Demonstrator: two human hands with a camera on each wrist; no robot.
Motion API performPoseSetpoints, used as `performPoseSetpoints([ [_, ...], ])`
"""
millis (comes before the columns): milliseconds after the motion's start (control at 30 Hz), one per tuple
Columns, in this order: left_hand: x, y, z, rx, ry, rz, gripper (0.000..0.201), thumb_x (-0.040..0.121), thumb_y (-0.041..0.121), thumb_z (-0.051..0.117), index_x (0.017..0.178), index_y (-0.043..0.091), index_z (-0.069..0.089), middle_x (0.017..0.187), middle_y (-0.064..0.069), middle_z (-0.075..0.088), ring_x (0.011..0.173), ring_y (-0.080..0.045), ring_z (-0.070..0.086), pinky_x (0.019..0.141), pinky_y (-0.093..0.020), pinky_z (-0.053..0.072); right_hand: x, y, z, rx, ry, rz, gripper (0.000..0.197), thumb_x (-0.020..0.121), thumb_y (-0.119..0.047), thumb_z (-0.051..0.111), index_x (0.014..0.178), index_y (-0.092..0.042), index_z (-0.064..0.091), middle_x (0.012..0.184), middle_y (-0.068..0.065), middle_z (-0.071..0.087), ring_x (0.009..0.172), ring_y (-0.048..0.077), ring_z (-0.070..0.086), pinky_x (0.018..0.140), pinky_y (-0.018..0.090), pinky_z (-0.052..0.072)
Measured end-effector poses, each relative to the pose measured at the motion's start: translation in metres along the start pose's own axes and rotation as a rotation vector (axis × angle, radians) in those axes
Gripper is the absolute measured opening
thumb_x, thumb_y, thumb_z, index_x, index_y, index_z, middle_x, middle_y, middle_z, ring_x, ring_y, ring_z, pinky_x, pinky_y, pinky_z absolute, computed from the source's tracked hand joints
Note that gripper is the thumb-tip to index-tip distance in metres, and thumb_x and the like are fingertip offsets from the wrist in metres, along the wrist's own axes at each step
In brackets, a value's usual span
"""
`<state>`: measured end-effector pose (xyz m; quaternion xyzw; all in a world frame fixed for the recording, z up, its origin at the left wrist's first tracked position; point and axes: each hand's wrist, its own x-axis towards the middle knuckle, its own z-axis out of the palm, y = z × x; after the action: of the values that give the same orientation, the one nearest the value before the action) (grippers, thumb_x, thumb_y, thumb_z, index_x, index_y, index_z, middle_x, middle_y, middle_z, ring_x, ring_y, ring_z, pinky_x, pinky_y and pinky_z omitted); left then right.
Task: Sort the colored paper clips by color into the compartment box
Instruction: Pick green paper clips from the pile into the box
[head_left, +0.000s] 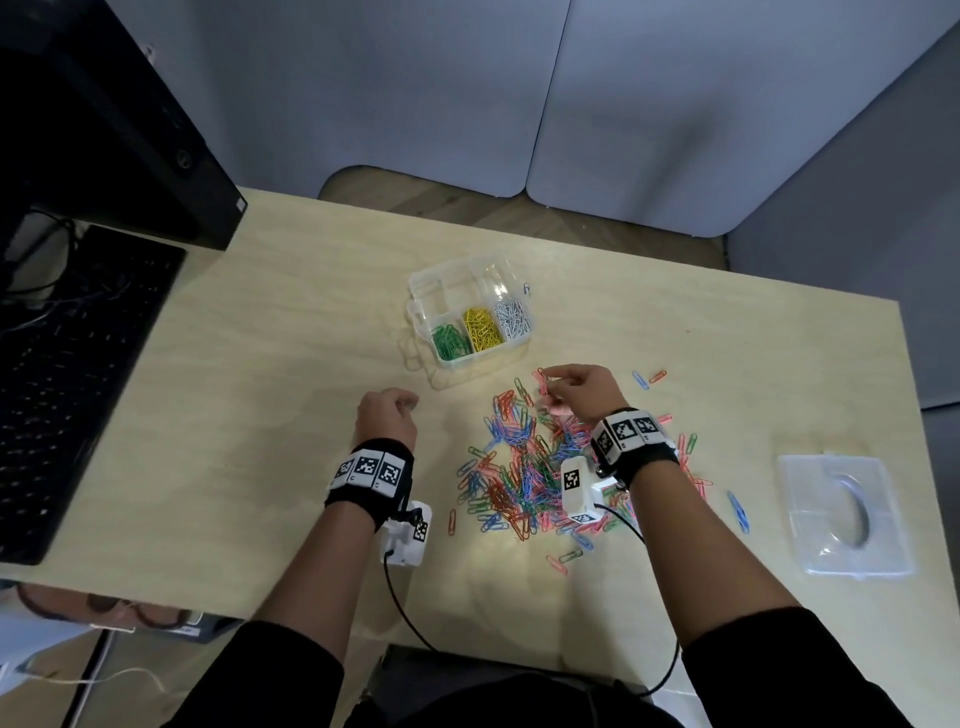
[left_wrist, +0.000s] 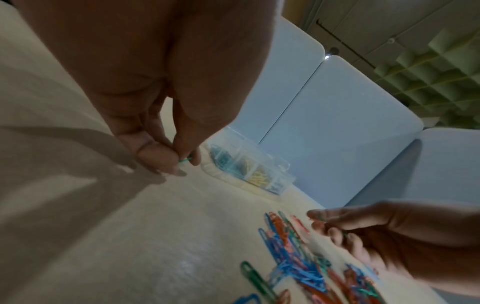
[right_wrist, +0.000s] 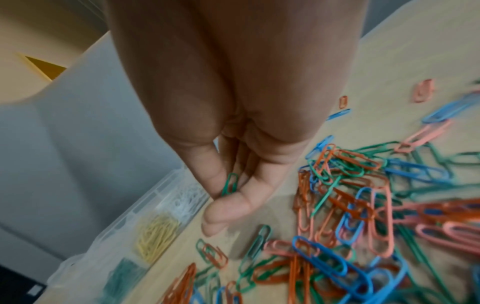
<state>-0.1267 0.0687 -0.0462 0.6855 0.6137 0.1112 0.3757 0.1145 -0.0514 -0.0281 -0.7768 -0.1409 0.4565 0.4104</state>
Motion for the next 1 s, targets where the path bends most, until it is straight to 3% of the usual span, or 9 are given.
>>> performPoseSetpoints([
  [133,-0.008,0.014,0.006,-0.063,-0.124,-0.011,0.022,0.088,-0.003,0.052,0.090,0.013,0.067,0.088,-0.009,0.071,0.082,-0.026,0.066,0.073,-0.026,0.049,-0.006,-0.007,-0.007,0.004,-0.017,-0.005,0.011,0.088,0.008,0.061,0.095,0.004,0.068,0.085,0.022,0.071,0.066,0.026,0.070,0.064,0.028,0.060],
  [233,-0.013,0.023,0.009,-0.051,-0.172,-0.001,0.024,0.088,0.000,0.041,0.085,0.014,0.059,0.078,-0.009,0.063,0.076,-0.032,0.060,0.067,-0.033,0.046,-0.004,-0.010,-0.008,0.048,-0.022,-0.011,0.003,0.088,-0.002,0.067,0.087,-0.003,0.065,0.080,0.016,0.069,0.062,0.022,0.064,0.061,0.030,0.055],
  [300,-0.017,0.025,0.011,-0.058,-0.219,0.007,0.020,0.091,0.009,0.042,0.080,0.013,0.058,0.073,-0.009,0.060,0.075,-0.033,0.060,0.064,-0.033,0.043,0.002,-0.008,-0.003,-0.021,-0.017,-0.046,0.017,0.087,-0.019,0.073,0.079,-0.008,0.064,0.074,0.009,0.065,0.058,0.016,0.057,0.060,0.029,0.049],
  [400,-0.024,0.023,0.011,0.000,-0.329,0.057,0.016,0.091,0.024,0.053,0.079,0.017,0.061,0.077,-0.005,0.067,0.078,-0.028,0.063,0.069,-0.031,0.047,0.013,-0.006,0.015,-0.383,0.042,-0.118,0.031,0.078,-0.038,0.081,0.072,-0.011,0.069,0.071,0.000,0.069,0.060,0.010,0.059,0.063,0.026,0.051],
  [500,-0.029,0.015,0.012,0.099,-0.460,0.154,0.002,0.080,0.024,0.069,0.080,0.026,0.068,0.083,0.005,0.071,0.080,-0.014,0.066,0.075,-0.024,0.052,0.018,-0.005,0.034,-0.564,0.124,-0.151,0.021,0.074,-0.036,0.083,0.075,-0.017,0.073,0.076,0.000,0.073,0.071,0.015,0.066,0.070,0.030,0.056],
  [633,-0.031,0.013,0.017,0.218,-0.496,0.267,0.007,0.075,0.024,0.079,0.077,0.027,0.072,0.081,0.010,0.071,0.076,-0.008,0.064,0.075,-0.023,0.052,0.018,-0.007,0.042,-0.654,0.129,-0.163,0.009,0.080,-0.024,0.073,0.074,-0.017,0.074,0.078,0.003,0.073,0.075,0.021,0.068,0.073,0.035,0.059],
  [767,-0.030,0.016,0.020,0.265,-0.514,0.283,0.008,0.077,0.026,0.079,0.074,0.027,0.071,0.082,0.008,0.069,0.076,-0.011,0.062,0.074,-0.025,0.051,0.013,-0.001,0.025,-0.509,0.072,-0.181,0.014,0.086,-0.024,0.071,0.088,-0.011,0.071,0.084,0.001,0.070,0.077,0.014,0.063,0.072,0.028,0.049],
  [900,-0.028,0.018,0.022,0.339,-0.587,0.312,0.006,0.087,0.024,0.068,0.082,0.023,0.065,0.089,0.002,0.069,0.081,-0.016,0.062,0.075,-0.025,0.047,0.005,0.002,0.009,0.035,-0.046,-0.088,0.012,0.089,0.000,0.063,0.092,-0.009,0.069,0.100,0.025,0.070,0.081,0.030,0.065,0.077,0.041,0.056],
  [1000,-0.029,0.019,0.021,0.353,-0.571,0.304,0.014,0.097,0.026,0.048,0.093,0.015,0.056,0.089,-0.006,0.064,0.081,-0.025,0.058,0.072,-0.033,0.044,-0.002,0.000,0.010,0.144,-0.147,-0.030,0.018,0.094,-0.002,0.054,0.097,-0.005,0.071,0.091,0.018,0.064,0.075,0.027,0.061,0.072,0.033,0.053],
])
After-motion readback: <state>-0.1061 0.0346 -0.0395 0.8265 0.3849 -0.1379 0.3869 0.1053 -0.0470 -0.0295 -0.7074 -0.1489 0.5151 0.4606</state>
